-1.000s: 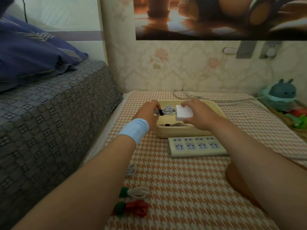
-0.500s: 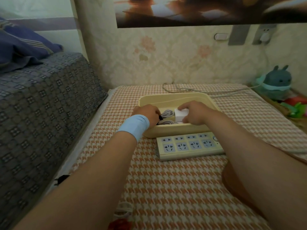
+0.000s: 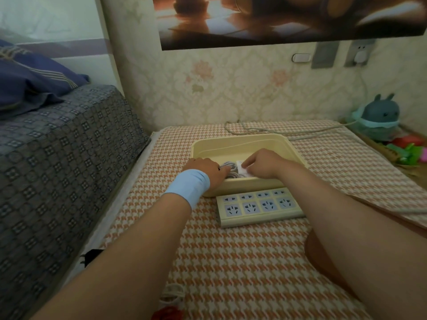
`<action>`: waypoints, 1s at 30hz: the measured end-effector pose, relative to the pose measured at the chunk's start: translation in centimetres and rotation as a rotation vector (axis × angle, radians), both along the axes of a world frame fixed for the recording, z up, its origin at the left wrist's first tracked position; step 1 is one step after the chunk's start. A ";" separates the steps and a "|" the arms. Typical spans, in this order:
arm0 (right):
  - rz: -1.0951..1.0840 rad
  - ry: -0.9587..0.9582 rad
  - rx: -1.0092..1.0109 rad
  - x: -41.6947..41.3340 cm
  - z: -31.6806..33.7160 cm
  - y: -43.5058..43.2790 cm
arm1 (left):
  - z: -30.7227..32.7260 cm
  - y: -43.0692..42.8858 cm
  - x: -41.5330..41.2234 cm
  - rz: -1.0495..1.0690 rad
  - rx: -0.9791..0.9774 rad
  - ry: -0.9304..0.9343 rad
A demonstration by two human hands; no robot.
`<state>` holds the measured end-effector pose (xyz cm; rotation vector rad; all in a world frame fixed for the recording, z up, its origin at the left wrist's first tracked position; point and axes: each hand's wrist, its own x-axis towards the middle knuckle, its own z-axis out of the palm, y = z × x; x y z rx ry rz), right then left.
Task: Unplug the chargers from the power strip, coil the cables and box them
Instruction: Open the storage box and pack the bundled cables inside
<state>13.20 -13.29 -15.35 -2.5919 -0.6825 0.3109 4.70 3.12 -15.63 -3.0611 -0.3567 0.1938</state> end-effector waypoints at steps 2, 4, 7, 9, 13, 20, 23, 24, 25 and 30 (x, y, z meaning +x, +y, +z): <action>0.040 0.029 0.005 -0.5 0.4 -0.4 | 0.0 0.0 -0.6 -0.007 0.009 -0.044; 0.053 0.000 0.033 -1.1 0.7 -0.6 | 0.4 0.2 -1.6 -0.035 0.008 -0.114; 0.108 -0.098 0.100 -2.8 2.2 -0.5 | 2.1 0.7 -4.1 -0.084 -0.051 -0.233; 0.161 -0.152 0.141 -4.9 3.8 0.1 | 3.0 1.3 -6.1 -0.087 -0.092 -0.290; 0.337 -0.130 0.094 -10.4 6.2 2.2 | 4.3 2.2 -10.9 -0.039 -0.180 -0.195; 0.701 0.062 -0.280 -21.6 4.9 5.3 | 4.6 2.6 -19.9 0.020 -0.124 0.229; 0.717 0.074 -0.342 -24.8 2.5 5.7 | 4.0 2.9 -23.0 0.036 -0.171 0.393; 0.712 0.067 -0.319 -25.5 1.8 5.7 | 3.8 3.0 -23.8 0.041 -0.184 0.423; 0.704 0.071 -0.279 -26.0 1.3 5.6 | 3.6 3.1 -24.5 0.042 -0.193 0.445; 0.610 0.180 -0.126 -25.8 1.1 4.4 | 2.9 3.1 -26.2 -0.015 -0.167 0.434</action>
